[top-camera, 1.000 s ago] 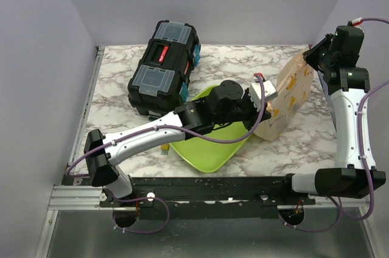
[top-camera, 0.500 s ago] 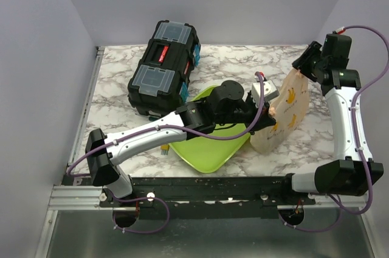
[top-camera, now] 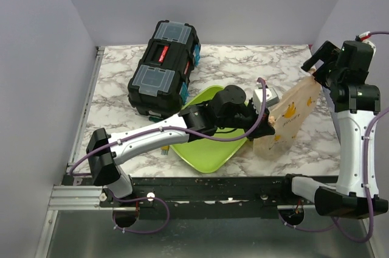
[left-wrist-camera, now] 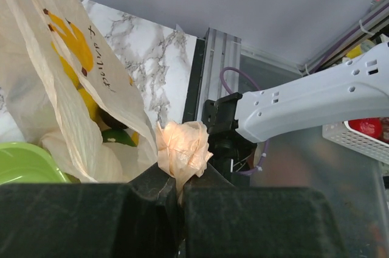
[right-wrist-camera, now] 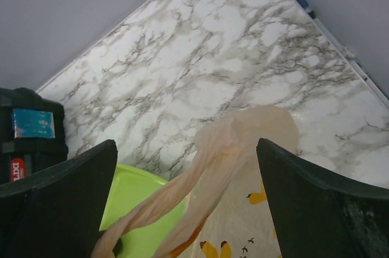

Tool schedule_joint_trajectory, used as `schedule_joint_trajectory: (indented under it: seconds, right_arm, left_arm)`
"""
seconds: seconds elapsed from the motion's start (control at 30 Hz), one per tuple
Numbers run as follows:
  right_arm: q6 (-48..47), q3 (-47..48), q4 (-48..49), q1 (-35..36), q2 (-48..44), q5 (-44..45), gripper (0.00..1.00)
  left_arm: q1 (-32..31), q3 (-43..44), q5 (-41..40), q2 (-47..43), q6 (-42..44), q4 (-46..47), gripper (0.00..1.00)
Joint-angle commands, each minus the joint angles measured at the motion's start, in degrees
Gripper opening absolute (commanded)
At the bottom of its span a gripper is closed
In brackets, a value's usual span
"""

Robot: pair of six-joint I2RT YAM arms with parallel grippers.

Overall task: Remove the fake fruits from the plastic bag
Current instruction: Adjust the plastic bag at the center of the board.

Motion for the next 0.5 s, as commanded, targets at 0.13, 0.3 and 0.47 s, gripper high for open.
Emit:
schedule_joint_trajectory:
  seconds: [0.13, 0.3, 0.47]
  right_arm:
    - [6.35, -3.43, -13.66, -0.41, -6.63, 7.51, 1.0]
    - [5.92, -6.6, -18.28, -0.34, -13.35, 7.26, 1.0]
    - [5.07, -5.87, -23.73, -0.27, -17.99, 2.15, 1.0]
  left_arm:
    - [-0.28, 6.15, 6.01, 4.17, -1.52, -2.52, 0.0]
    - [-0.18, 6.66, 5.87, 4.63, -0.68, -3.58, 0.0]
    - [-0.12, 5.99, 5.81, 4.62, -0.54, -3.54, 0.0]
